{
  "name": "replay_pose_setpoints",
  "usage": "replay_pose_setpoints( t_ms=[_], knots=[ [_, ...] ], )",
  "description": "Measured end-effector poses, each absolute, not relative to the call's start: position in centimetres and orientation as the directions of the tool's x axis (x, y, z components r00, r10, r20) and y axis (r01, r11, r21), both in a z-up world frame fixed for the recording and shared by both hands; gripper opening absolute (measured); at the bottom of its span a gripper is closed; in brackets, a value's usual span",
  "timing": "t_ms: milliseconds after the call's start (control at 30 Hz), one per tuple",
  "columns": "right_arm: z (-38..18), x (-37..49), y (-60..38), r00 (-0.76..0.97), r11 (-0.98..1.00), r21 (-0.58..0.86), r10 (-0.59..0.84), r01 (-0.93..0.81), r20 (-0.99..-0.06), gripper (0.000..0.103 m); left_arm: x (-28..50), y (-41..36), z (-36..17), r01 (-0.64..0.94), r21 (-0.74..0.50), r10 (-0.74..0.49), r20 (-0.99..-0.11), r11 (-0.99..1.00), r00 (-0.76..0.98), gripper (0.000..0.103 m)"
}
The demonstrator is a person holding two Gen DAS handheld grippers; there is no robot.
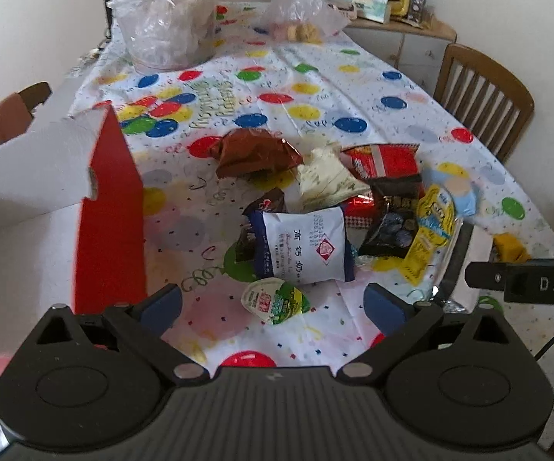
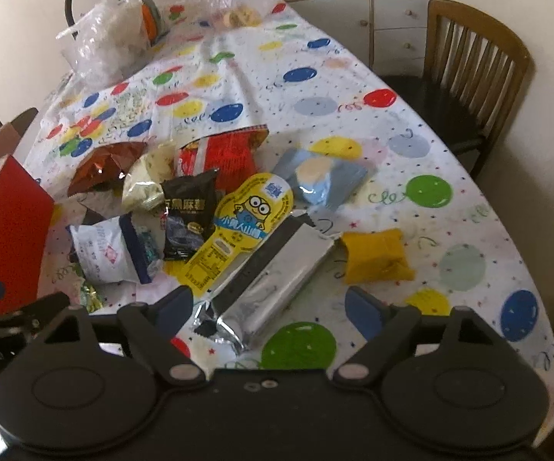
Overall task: Organize snacks
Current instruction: 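Grasp the silver foil bar with the right tool while the left tool grasps the green-white yogurt pouch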
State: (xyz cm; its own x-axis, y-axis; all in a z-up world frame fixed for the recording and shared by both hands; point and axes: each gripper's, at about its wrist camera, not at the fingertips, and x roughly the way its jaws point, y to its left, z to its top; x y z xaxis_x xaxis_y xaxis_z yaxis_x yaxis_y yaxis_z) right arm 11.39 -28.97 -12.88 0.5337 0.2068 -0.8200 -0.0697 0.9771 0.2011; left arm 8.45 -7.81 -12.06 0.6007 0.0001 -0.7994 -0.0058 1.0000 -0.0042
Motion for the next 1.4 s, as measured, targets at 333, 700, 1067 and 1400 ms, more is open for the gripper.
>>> replay_pose_setpoints(
  t_ms=[333,700,1067,1400],
  knots=[
    [-15.0,14.4,-28.2,0.460,0.975,0.223,0.200,-0.004,-0.865,0.074,10.8,-7.9,-14.6,0.038,0.014,-0.009,-0.837,0.999,0.547,0.086],
    [-15.9,15.5,-26.4,0.426,0.989,0.150,0.132,0.008,-0.895,0.067,11.9,-7.1,-16.7,0.065,0.026,-0.011,-0.861,0.998,0.509,0.071],
    [-15.8,15.1,-26.6,0.436,0.991,0.131,0.117,0.003,-0.893,0.054,11.6,-7.0,-16.8,0.080,0.010,-0.034,-0.850,0.997,0.526,0.048],
    [-15.5,13.8,-28.3,0.443,0.985,0.172,0.155,-0.001,-0.883,0.043,11.2,-6.7,-16.7,0.025,0.002,-0.012,-0.846,1.000,0.533,0.045]
  ],
)
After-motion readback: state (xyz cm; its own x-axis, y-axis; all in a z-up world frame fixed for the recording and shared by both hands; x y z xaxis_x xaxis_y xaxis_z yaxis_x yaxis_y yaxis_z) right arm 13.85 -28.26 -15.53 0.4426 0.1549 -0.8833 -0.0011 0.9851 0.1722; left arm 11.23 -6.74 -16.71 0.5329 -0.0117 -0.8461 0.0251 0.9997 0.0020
